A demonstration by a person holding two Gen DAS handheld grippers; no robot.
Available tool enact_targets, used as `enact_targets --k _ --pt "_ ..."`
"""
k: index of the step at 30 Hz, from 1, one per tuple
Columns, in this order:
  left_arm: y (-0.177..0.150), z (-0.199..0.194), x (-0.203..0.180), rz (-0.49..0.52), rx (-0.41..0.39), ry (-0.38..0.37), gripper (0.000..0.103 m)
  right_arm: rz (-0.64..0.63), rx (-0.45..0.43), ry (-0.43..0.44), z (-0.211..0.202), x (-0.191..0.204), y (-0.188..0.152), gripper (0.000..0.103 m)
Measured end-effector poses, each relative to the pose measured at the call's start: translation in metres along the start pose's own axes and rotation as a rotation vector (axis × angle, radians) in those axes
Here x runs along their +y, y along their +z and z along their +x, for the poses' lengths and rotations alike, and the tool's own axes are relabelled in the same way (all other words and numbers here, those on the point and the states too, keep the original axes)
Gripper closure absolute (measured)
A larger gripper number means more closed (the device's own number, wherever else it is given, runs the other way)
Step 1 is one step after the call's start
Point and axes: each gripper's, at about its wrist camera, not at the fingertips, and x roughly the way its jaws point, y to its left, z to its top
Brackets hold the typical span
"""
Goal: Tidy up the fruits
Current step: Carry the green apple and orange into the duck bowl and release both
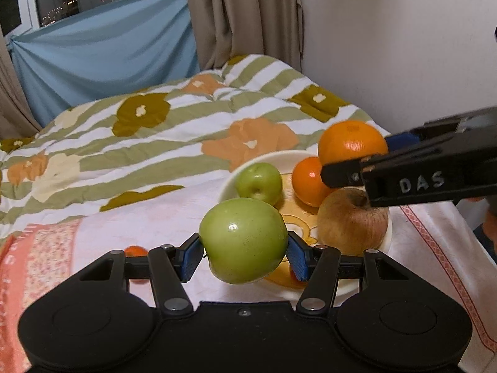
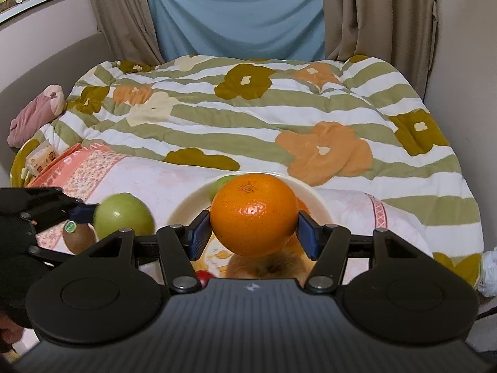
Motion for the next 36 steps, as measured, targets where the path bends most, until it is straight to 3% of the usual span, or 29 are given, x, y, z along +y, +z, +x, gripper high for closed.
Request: enact_targets --k 6,13,15,16,17,36 --pt "0.003 0.034 -0.008 -0.009 0.043 0.009 0.041 -0.021 0.01 0.019 0.013 -0.01 0.003 0.03" --pt "0.001 0.041 -0.014 0.014 0.084 0.004 0.04 -0.027 0.027 0.039 0.027 -0.01 0.006 0.03" --pt "-0.001 0.037 -0.014 0.025 0.072 -0.007 0.025 -0.029 0.028 0.042 0.029 -0.008 0.007 0.029" --pt "-0.001 0.033 -0.013 0.031 0.057 -0.001 0.012 -0.029 0.029 0.044 0.03 -0.007 0.008 0.03" --pt "-0.001 0.029 -0.013 0.033 0.044 0.007 0.009 -0.03 0.03 0.047 0.031 -0.007 0.009 0.03" --pt "-0.022 -0.023 0.034 -0.102 0.045 0.071 0.008 -0.04 0.072 0.047 0.054 0.02 0.008 0.028"
